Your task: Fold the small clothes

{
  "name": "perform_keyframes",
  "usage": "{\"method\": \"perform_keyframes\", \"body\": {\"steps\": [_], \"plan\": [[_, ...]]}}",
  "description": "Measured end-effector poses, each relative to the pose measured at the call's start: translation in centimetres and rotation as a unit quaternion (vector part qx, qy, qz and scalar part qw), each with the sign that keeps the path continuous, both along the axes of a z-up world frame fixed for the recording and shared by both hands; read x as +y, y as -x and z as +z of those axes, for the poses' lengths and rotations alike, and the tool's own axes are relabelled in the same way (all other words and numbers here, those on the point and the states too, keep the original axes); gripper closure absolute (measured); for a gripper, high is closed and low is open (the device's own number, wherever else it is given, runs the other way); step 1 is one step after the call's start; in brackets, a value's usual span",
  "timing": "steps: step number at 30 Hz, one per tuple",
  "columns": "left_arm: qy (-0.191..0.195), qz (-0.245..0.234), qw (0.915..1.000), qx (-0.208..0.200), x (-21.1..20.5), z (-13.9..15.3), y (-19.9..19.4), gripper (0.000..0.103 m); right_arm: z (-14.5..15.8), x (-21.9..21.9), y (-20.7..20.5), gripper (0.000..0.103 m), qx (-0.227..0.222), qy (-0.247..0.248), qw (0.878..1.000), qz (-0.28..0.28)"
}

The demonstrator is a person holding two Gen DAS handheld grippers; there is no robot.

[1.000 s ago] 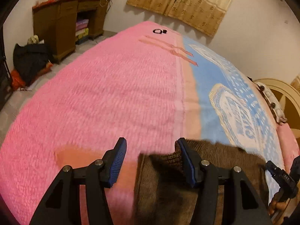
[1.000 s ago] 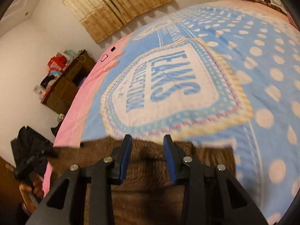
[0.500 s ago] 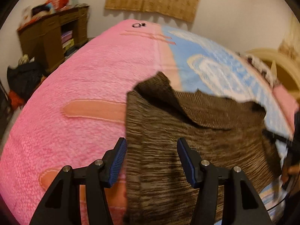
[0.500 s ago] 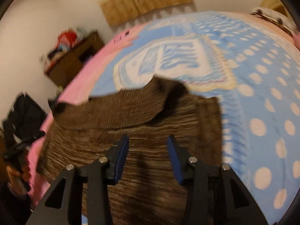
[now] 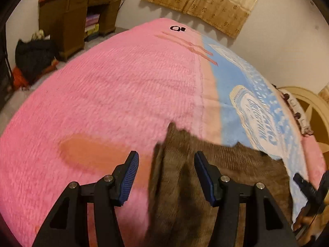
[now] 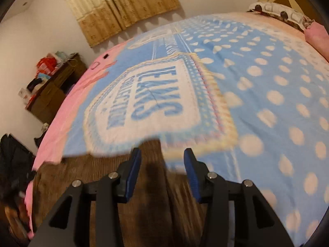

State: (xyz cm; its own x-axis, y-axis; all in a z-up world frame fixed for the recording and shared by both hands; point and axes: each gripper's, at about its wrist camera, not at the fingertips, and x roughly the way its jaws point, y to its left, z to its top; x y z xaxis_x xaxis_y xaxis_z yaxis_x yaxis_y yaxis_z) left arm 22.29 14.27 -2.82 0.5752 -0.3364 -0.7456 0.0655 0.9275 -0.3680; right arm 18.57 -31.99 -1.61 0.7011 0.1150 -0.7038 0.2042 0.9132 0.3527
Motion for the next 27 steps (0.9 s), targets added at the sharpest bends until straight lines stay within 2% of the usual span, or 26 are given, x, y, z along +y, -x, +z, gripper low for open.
{"method": "perform_keyframes", "body": {"steps": [2,6,9,11,13,14,16,18,21,23,27], "plan": [[0.010,-0.002,0.9999,-0.008,0.8,-0.1,2.7,0.046,0.4,0.0,3.6,0.056,-0.014,-0.001,1.000,-0.004],[0.002,-0.008,0.9996,-0.028,0.5,0.0,7.9,0.046,0.2,0.8,9.5,0.055,-0.025,0.024,0.999,-0.002],[0.007,-0.007,0.9992,-0.039,0.1,-0.2,10.9,0.046,-0.4,2.4,10.6,0.051,-0.019,0.052,0.998,0.015],[0.017,-0.007,0.9989,-0.043,-0.2,-0.5,12.4,0.046,-0.9,2.8,10.7,0.050,-0.013,0.044,0.999,0.019],[0.008,-0.017,0.9991,-0.039,-1.0,-0.9,13.1,0.046,-1.6,3.3,10.7,0.050,-0.003,0.029,0.999,0.036],[-0.004,-0.018,0.9991,-0.039,-1.3,-1.1,13.4,0.046,-1.8,3.9,10.7,0.051,0.001,0.029,0.998,0.047],[-0.020,-0.022,0.9985,-0.045,-1.6,-1.2,13.9,0.046,-2.1,5.3,10.9,0.066,0.011,0.047,0.996,0.068],[-0.025,-0.027,0.9981,-0.050,-1.7,-1.3,14.1,0.046,-2.2,6.2,11.6,0.074,0.010,0.057,0.995,0.085],[-0.027,-0.024,0.9982,-0.048,-1.8,-1.6,13.9,0.046,-2.7,6.4,12.0,0.074,0.014,0.049,0.995,0.092],[-0.028,-0.022,0.9984,-0.044,-1.9,-1.5,13.7,0.046,-3.2,6.1,12.1,0.093,0.015,0.042,0.995,0.086],[-0.024,-0.039,0.9980,-0.045,-2.1,-0.9,14.1,0.046,-2.4,4.9,13.5,0.094,0.000,-0.018,0.996,0.084]]}}
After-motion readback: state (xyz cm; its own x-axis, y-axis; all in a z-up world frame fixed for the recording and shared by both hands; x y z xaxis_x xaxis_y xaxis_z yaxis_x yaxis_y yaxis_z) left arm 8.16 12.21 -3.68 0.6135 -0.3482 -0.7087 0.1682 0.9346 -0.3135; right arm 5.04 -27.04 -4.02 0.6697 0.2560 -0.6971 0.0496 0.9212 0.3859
